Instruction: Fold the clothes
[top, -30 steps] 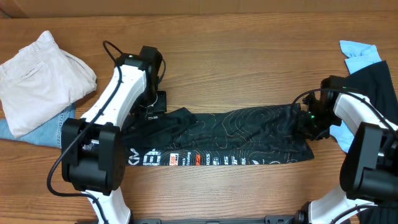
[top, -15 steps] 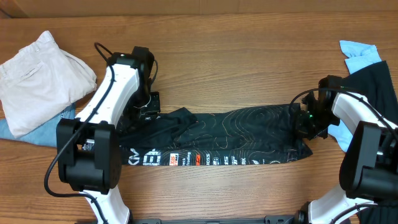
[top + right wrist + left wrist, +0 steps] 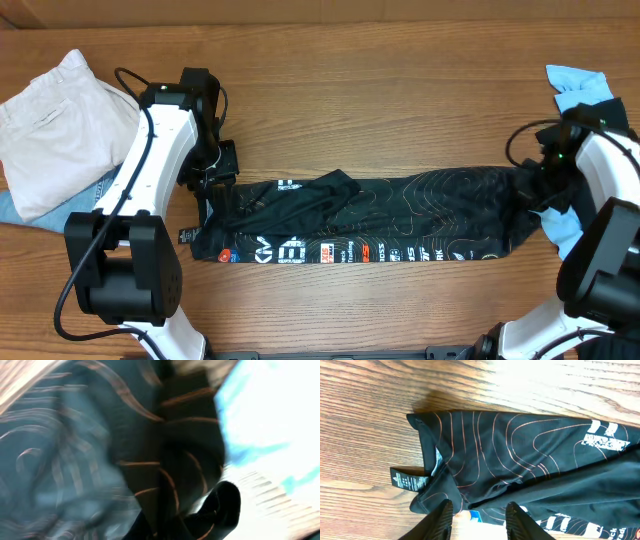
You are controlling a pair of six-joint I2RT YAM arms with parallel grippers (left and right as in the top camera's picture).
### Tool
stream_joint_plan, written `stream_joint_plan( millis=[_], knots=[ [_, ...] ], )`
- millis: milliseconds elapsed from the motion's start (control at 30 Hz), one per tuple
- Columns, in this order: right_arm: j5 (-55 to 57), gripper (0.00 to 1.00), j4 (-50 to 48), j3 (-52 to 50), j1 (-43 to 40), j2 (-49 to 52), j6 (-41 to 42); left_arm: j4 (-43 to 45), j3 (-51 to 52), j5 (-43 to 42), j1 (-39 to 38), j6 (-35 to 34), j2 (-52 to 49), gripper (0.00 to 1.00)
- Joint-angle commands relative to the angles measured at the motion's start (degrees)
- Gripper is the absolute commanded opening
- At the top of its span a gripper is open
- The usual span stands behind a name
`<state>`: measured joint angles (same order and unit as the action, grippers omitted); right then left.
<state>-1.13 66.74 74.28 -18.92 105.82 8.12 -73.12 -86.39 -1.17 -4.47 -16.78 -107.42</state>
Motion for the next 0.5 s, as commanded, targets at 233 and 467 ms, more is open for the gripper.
stream_joint_plan(
  millis=[233,467],
  knots=[
    [-0.66,0.04,4.31,2.99,20.74,0.07,-0.33,-0.13,-0.33,0.50,-0.04,0.07,1.20,0.45],
    [-0.63,0.04,2.71,2.97,31.04,0.07,2.51,-0.13,-0.33,0.50,-0.04,0.07,1.20,0.45]
  ],
)
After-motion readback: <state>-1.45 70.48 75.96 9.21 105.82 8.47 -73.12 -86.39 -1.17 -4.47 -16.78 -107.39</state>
